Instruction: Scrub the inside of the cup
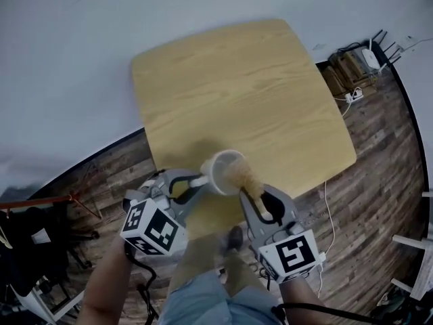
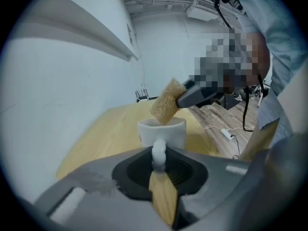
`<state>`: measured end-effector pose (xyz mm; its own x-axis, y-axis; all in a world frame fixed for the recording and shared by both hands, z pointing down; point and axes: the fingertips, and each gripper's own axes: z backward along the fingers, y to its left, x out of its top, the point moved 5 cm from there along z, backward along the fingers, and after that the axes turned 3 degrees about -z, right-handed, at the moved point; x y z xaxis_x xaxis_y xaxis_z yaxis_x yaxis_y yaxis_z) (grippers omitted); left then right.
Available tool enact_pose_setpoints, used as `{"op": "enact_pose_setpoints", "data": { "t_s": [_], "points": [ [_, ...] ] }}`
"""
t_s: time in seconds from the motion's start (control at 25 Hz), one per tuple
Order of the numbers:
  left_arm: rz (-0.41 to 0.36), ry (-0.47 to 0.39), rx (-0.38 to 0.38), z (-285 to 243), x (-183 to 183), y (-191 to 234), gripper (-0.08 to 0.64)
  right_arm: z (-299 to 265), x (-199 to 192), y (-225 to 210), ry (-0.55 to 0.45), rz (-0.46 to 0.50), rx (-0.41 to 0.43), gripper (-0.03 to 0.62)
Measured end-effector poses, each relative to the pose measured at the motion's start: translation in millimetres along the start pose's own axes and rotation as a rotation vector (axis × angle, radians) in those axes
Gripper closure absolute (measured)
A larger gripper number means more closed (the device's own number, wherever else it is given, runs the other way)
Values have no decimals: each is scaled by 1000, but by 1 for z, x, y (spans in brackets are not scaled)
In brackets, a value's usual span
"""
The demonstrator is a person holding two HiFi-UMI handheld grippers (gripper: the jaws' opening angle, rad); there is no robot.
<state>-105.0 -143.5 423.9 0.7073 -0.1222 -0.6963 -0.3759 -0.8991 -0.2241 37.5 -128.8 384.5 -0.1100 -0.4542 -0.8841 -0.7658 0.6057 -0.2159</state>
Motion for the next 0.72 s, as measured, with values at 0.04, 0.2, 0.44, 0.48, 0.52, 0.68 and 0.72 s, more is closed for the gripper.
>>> {"op": "enact_pose_setpoints", "data": {
  "t_s": [0.04,0.2,0.44,0.48,0.52,0.68,0.72],
  "points": [
    [-9,13,-11,-1,2,1,480,1,0,-2,-4,-3,-4,512],
    [-76,61,-42,-2,10,4,480,3,-4,-7,-4,-18,-23,512],
    [-142,87,-60,-8,22,3,480,7,-2,-14,21,-13,45,514],
    [-145,87,-64,-9,22,3,480,5,-2,-13,46,-11,69,514],
    [-147,86,-68,-9,23,2,480,4,-1,-11,69,-6,94,514],
    [-158,81,-78,-8,25,1,480,-6,1,-9,136,51,174,515],
    [-162,81,-82,-8,25,2,480,-11,1,-10,157,69,193,515]
  ]
}}
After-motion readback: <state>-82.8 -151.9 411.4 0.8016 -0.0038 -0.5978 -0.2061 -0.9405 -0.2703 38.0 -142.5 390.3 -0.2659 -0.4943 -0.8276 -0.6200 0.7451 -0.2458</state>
